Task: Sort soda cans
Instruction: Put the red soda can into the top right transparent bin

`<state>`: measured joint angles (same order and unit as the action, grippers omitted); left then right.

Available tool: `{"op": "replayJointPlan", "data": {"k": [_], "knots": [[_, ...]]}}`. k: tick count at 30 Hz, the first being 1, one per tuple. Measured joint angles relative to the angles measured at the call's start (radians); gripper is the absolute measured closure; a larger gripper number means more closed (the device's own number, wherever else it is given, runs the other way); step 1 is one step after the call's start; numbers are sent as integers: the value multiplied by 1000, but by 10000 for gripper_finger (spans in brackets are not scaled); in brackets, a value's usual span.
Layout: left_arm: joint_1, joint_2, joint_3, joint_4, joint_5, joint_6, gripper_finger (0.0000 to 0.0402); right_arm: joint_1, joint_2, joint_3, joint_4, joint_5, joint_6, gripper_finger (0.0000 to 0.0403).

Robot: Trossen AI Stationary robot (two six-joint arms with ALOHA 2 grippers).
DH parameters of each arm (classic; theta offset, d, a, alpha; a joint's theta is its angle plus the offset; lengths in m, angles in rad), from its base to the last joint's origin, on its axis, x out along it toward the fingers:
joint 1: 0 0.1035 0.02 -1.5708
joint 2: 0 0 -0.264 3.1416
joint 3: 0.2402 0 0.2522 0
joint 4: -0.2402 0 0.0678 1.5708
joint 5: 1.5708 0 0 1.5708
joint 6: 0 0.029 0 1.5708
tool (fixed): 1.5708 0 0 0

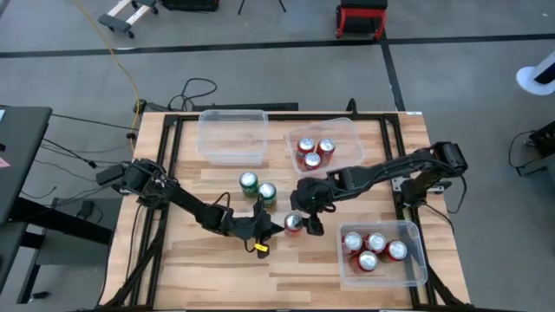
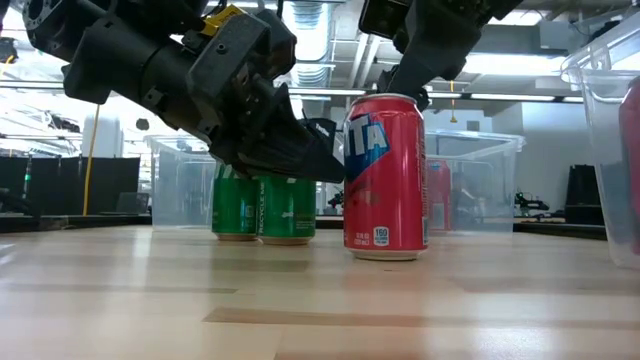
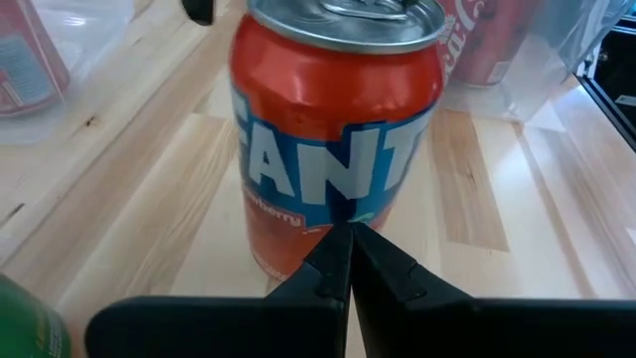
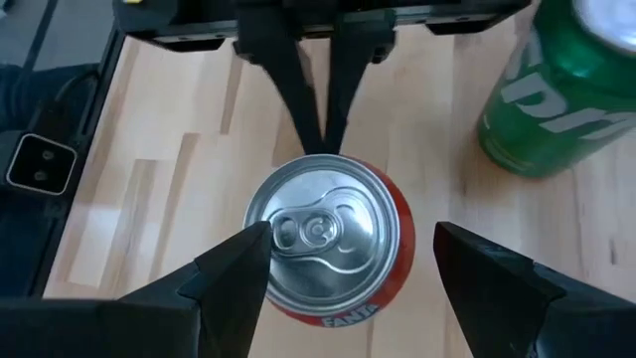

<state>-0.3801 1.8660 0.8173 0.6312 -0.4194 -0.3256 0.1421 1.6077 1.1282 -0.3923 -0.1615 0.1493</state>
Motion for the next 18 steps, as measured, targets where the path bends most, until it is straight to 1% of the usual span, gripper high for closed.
{"op": "replayJointPlan", "data": {"k": [3,6,10,15,18], "knots": [[0,0,0,-3,1,0,398,-1,0,0,6,1,7,104],[0,0,0,-3,3,0,398,-1,0,0,50,2,7,104],[-1,0,0,-8,4,-1,398,-3,-1,0,84,6,-30,104],[-1,0,0,-14,5,-1,398,3,-1,0,74,80,-52,100],[-1,0,0,-16,5,-1,398,23,-1,0,84,84,-76,87]]}}
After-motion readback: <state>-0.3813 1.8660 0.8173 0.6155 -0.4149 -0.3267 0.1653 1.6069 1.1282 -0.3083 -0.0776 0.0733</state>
